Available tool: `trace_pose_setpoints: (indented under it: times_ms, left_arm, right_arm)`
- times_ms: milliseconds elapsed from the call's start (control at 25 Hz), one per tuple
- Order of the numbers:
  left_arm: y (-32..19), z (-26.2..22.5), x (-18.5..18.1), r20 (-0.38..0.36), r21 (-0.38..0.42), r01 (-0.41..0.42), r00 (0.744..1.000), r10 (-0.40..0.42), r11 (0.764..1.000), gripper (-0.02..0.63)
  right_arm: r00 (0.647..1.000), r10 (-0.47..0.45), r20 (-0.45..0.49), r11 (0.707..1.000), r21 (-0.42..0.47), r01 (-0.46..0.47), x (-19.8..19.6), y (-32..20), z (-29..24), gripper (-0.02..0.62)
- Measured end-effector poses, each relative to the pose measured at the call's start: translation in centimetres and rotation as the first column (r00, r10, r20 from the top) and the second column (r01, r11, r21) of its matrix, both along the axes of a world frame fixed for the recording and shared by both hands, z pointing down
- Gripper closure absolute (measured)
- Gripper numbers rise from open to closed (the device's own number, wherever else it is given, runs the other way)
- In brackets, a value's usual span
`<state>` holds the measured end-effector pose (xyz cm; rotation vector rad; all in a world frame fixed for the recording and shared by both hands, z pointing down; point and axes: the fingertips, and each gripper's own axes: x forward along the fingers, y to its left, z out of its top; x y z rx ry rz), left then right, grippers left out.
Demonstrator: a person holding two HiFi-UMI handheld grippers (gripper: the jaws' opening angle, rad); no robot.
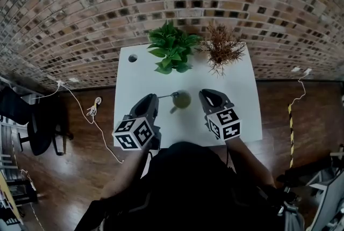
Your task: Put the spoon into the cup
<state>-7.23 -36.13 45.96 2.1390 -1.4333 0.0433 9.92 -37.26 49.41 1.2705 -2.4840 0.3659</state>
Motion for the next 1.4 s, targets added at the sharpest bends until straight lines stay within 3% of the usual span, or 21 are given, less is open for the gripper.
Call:
trace_pose_setpoints:
  times_ms: [240,480,920,1400]
  left_arm:
    - [-1.2,4.0,-0.1,0.024,-0.084,0.017,1.000,-0.015,0.996,0.568]
    - [-1.8,8.1,0.3,-0.009,-0.188,0.003,1.000,-0.005,0.982,0.568]
    - [-2.9,11.3,2.3,0.062,-0.246,-0.020,0.997,0.036,0.969,0.568]
    - [-3.1,13.5,4.1,0.089,-0.298,-0.041,0.994,0.070,0.954,0.568]
  right_arm:
    - [1.000,-0.012,-0.006,0.998,-0.054,0.011,-0.7,-0.2,3.1,0.561]
    - [1.000,0.017,0.014,0.988,-0.155,-0.015,-0.6,0.1,7.7,0.563]
    - [0.999,-0.040,-0.024,0.975,-0.222,0.034,-2.4,-0.3,11.9,0.563]
    - [1.000,-0.008,-0.014,0.973,-0.231,0.004,-2.2,-1.3,12.5,0.563]
